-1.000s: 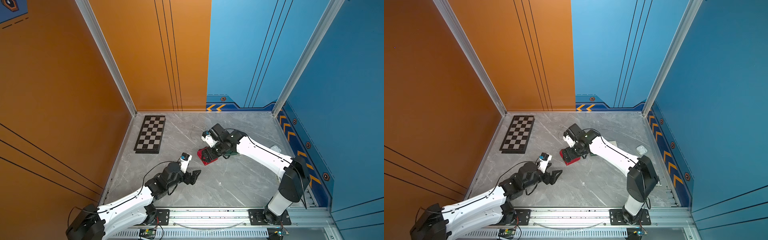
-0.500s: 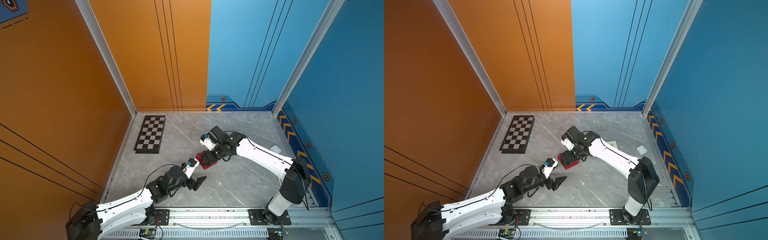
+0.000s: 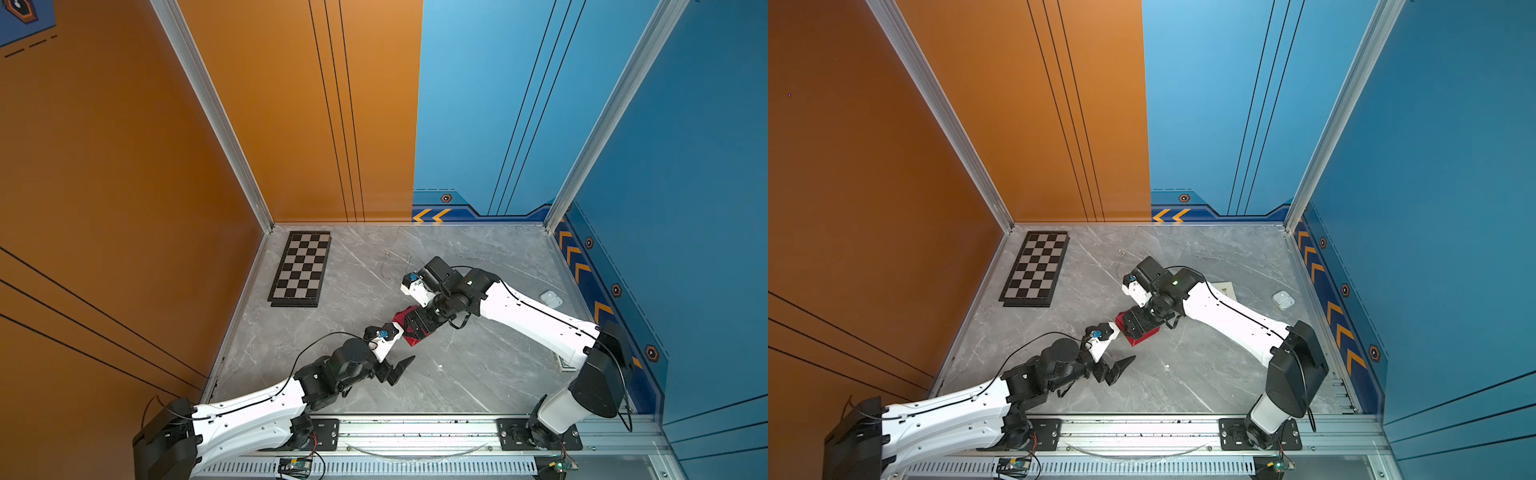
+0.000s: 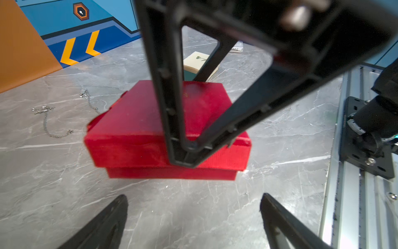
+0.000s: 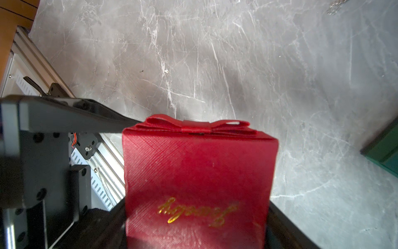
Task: Take the necklace out of the lift-off lid jewelry box
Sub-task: Open the lid on the jewelry box.
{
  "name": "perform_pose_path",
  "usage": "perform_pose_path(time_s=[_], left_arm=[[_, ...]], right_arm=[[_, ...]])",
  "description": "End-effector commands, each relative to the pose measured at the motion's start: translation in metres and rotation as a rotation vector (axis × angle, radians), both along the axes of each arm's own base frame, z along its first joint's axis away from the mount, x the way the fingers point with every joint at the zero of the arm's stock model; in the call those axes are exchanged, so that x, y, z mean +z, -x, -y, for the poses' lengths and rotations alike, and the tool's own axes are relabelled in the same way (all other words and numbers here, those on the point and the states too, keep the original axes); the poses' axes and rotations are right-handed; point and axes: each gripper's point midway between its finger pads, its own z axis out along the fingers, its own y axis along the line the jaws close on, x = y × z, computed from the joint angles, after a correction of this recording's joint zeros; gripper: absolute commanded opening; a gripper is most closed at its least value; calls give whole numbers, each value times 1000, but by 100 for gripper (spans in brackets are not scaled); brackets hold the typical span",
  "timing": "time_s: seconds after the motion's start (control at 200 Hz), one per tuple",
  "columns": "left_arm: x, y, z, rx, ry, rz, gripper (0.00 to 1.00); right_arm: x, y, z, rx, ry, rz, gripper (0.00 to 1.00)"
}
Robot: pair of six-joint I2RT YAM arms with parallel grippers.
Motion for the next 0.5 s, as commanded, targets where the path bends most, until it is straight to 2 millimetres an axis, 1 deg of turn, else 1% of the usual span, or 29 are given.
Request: perform_pose_path(time_s=[0.0, 0.24, 0.496], left_arm=[[2, -3, -6, 32, -6, 40, 98], [3, 1, -2, 2, 1, 35, 99], [4, 3, 3, -25, 6, 25, 100]], right_arm=[[5, 13, 6, 25, 2, -3, 85], [2, 18, 3, 40, 10, -7, 85], [0, 19, -1, 46, 8, -9, 85]])
